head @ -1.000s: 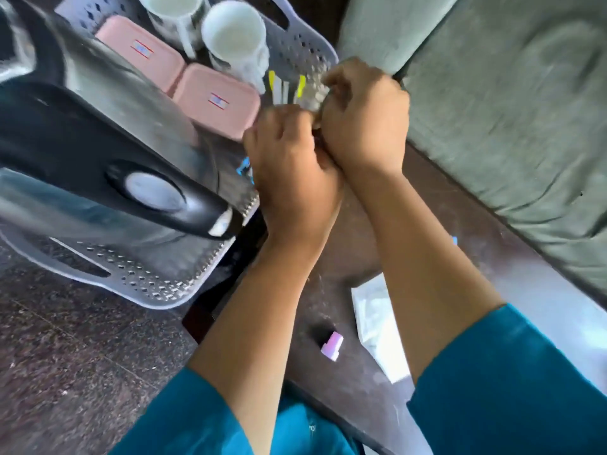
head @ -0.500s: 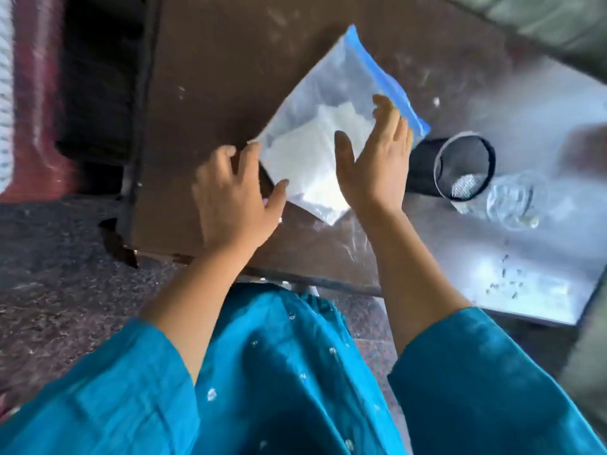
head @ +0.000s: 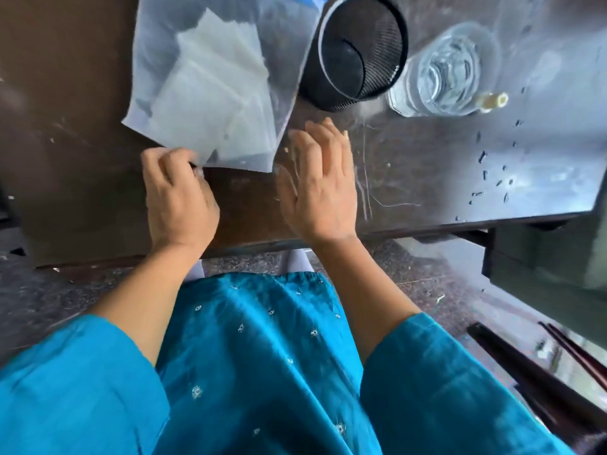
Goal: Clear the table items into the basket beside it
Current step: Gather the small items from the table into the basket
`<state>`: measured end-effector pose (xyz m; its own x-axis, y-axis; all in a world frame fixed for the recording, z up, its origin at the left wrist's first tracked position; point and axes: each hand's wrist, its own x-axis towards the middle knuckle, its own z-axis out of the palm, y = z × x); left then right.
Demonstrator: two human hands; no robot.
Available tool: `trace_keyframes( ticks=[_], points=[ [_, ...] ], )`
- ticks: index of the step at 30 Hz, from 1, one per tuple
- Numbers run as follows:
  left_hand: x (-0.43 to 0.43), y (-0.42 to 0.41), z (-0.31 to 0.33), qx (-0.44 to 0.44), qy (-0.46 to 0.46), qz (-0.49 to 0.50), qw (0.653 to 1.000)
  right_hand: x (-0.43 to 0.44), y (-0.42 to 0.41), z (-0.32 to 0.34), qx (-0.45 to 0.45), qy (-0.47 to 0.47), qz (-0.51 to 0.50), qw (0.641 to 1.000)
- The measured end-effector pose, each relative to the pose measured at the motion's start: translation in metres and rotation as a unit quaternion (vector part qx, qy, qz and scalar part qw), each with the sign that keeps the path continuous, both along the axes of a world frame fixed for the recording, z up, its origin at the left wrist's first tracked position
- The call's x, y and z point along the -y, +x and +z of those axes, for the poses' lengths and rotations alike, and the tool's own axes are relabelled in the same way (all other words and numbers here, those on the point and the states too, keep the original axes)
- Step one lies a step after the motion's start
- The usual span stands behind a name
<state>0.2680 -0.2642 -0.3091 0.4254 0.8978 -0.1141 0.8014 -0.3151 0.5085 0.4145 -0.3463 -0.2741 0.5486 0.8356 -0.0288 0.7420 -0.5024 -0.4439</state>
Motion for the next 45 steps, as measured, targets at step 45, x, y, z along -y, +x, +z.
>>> trace_keyframes(
  ticks=[45],
  points=[
    [0.085,0.219,0.054,0.157,-0.058,-0.384,0.908,0.065,0.226,0.002,-0.018,-0.030,-0.266,0.963]
  ],
)
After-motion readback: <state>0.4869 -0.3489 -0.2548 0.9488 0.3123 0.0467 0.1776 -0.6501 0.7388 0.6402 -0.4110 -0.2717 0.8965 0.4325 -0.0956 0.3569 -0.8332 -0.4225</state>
